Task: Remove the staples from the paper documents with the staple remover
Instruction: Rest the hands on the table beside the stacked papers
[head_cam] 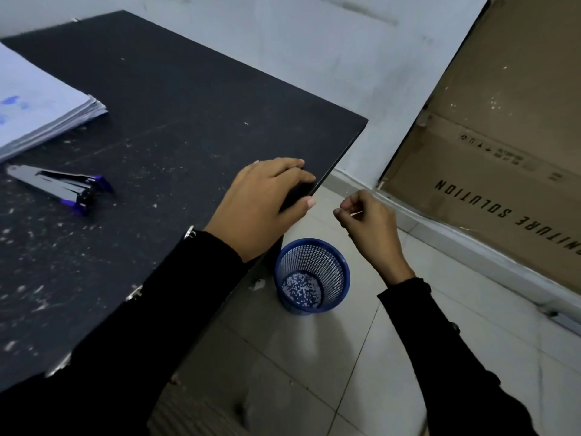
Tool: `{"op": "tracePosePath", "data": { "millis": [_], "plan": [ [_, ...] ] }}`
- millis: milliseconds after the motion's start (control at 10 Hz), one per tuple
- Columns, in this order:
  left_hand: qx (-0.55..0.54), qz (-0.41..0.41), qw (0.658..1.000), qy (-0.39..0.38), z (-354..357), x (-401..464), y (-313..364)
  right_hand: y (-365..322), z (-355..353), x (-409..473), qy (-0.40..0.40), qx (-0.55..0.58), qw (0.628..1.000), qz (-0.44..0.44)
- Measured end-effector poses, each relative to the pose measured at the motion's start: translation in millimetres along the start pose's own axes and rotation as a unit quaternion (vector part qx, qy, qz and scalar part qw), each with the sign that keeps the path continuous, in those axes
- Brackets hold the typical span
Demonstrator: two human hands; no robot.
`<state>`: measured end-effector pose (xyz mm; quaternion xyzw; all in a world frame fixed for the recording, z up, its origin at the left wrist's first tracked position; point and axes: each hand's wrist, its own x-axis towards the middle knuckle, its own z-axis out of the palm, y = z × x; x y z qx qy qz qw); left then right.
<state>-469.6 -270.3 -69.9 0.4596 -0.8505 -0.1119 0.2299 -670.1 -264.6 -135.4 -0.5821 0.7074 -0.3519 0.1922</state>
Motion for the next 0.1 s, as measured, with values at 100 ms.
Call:
{"op": "tracePosePath", "data": {
  "millis": [100],
  "plan": [
    [-0.01, -0.009, 1.0, 0.017, -1.5, -1.6, 1.4, -11.2, -3.1, -4.4, 0.01, 0.011, 1.0, -0.012]
  ]
}}
